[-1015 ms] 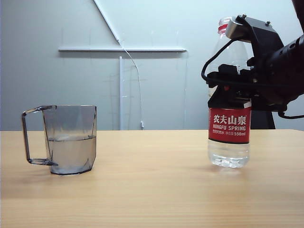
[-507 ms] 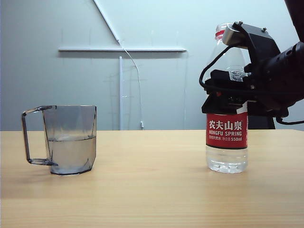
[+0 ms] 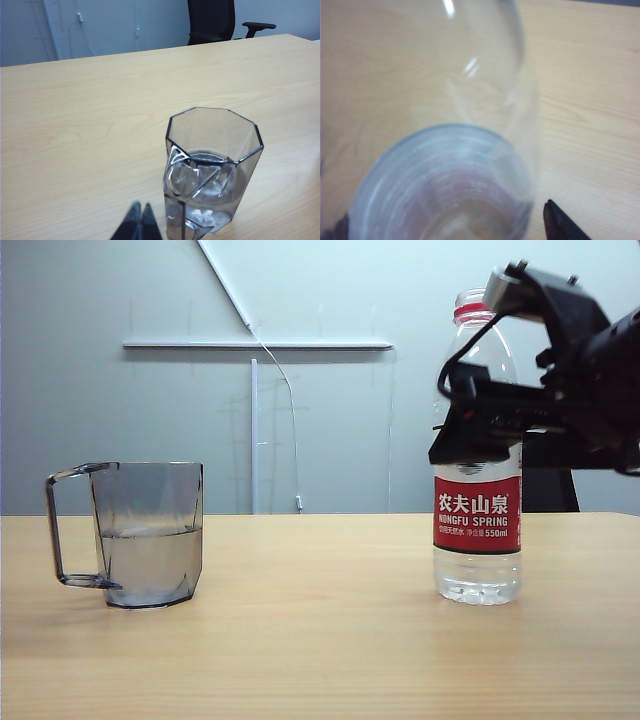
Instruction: Pick up the mineral water bottle on the table and pour water into the mug until it's half full.
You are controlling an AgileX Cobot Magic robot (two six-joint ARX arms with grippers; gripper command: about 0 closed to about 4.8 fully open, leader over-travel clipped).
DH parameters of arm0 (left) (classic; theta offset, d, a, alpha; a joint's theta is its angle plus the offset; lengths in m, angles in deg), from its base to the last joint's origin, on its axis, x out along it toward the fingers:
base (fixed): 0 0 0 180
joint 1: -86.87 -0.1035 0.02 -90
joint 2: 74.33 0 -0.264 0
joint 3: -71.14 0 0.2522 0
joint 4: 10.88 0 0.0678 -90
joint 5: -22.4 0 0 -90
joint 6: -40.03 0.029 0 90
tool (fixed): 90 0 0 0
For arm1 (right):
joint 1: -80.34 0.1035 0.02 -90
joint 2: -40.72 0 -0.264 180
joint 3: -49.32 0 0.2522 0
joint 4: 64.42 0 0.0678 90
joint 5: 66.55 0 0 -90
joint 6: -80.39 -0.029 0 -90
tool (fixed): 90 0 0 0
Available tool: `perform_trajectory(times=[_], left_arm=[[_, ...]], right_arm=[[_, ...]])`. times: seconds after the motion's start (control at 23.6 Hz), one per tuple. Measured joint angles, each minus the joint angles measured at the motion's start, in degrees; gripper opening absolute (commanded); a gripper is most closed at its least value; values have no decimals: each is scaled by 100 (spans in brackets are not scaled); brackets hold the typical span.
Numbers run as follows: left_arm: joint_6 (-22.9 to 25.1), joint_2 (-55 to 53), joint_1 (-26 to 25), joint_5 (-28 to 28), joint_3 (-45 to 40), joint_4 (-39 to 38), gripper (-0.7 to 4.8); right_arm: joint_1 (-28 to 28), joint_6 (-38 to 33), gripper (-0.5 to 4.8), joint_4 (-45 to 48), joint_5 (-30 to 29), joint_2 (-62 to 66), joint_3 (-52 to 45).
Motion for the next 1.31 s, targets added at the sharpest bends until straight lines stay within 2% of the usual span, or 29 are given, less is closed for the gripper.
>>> perform_trajectory(times=[0.38, 0.55, 1.01, 1.14, 1.23, 1.31], left_arm=[[0, 0, -57, -7, 0, 0, -2], [0, -2, -549, -4, 0, -2, -2], [0, 0, -2116, -9, 2, 2, -2], [0, -2, -2450, 11, 0, 0, -2], [0, -2, -2553, 11, 0, -2, -2], [0, -2, -2562, 11, 0, -2, -2]], right_arm=[[-2, -2, 479, -1539, -4, -1259, -2], [15, -66, 479, -2236, -140, -2000, -2], [42, -935, 479, -4203, -308, -4649, -2], [42, -1036, 228, -4675, -306, -5388, 2], [42, -1038, 131, -4942, -297, -5753, -4], [42, -1036, 68, -5016, -289, -5936, -4]])
